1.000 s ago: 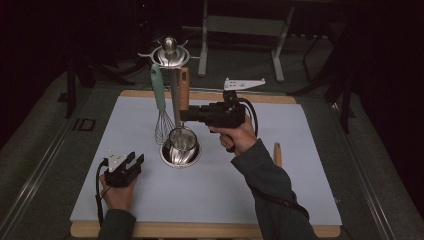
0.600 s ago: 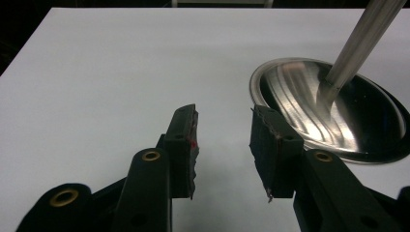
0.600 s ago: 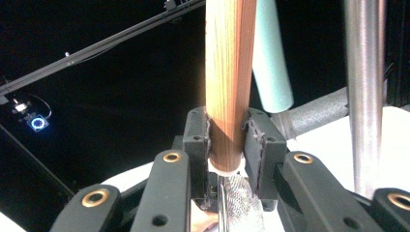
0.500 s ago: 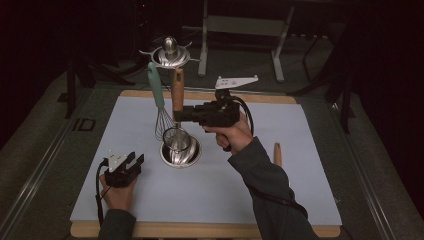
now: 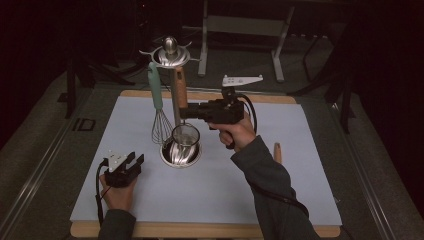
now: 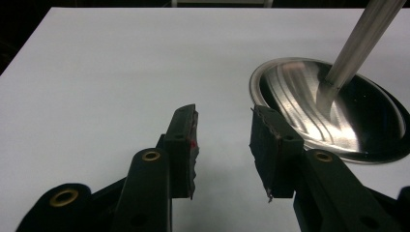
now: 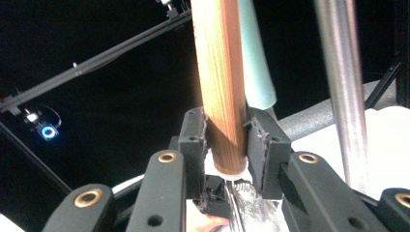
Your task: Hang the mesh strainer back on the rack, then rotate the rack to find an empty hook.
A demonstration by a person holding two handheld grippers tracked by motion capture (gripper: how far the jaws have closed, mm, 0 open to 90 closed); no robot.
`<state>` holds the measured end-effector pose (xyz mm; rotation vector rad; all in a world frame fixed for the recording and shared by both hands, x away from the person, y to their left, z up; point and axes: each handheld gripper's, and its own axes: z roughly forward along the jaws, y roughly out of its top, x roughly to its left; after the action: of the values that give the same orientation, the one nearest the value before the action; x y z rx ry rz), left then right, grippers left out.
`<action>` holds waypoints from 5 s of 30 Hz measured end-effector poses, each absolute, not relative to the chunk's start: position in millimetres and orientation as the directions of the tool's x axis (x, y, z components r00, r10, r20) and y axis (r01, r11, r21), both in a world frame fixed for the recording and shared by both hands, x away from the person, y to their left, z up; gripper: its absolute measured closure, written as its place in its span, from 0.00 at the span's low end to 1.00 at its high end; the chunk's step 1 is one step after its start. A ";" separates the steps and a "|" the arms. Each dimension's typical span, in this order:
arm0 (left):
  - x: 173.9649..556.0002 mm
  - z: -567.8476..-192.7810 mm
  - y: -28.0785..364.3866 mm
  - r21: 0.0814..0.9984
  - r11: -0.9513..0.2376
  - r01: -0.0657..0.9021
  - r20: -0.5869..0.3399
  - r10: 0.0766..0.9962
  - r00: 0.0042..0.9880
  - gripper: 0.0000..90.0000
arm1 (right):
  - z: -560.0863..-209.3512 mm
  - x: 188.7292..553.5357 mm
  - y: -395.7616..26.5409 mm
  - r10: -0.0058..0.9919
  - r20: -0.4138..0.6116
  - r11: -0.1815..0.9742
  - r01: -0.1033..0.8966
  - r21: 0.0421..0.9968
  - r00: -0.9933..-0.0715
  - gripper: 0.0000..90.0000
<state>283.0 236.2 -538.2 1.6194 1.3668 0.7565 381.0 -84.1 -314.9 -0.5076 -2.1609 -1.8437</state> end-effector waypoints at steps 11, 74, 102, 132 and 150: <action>283.0 -538.2 236.0 0.892 -0.030 0.450 -0.076 0.973 0.216 0.69 | -315.9 383.7 -90.7 0.156 0.410 0.132 0.430 0.893 -0.899 0.71; 277.3 -532.3 236.9 0.913 -0.001 0.408 -0.094 0.973 0.212 0.83 | -337.0 346.0 -133.1 0.575 0.042 0.365 0.302 0.881 -0.817 0.64; 258.6 -405.3 210.8 0.993 0.104 0.050 -0.116 0.909 0.401 1.00 | -417.9 330.3 -205.7 0.720 0.098 0.318 0.452 0.833 -0.687 0.60; 274.9 -292.9 182.5 0.977 0.117 -0.178 -0.023 0.888 0.458 0.99 | -475.9 310.7 -236.5 0.816 0.130 0.260 0.557 0.789 -0.564 0.60; 283.9 -282.7 176.5 0.978 0.081 -0.192 0.010 0.902 0.432 1.00 | -474.5 310.4 -243.4 0.825 0.142 0.233 0.558 0.797 -0.547 0.59</action>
<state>283.9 176.5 -282.7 1.2112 0.7524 0.9447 310.4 -243.4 -474.5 -1.5723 -2.6919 -1.4916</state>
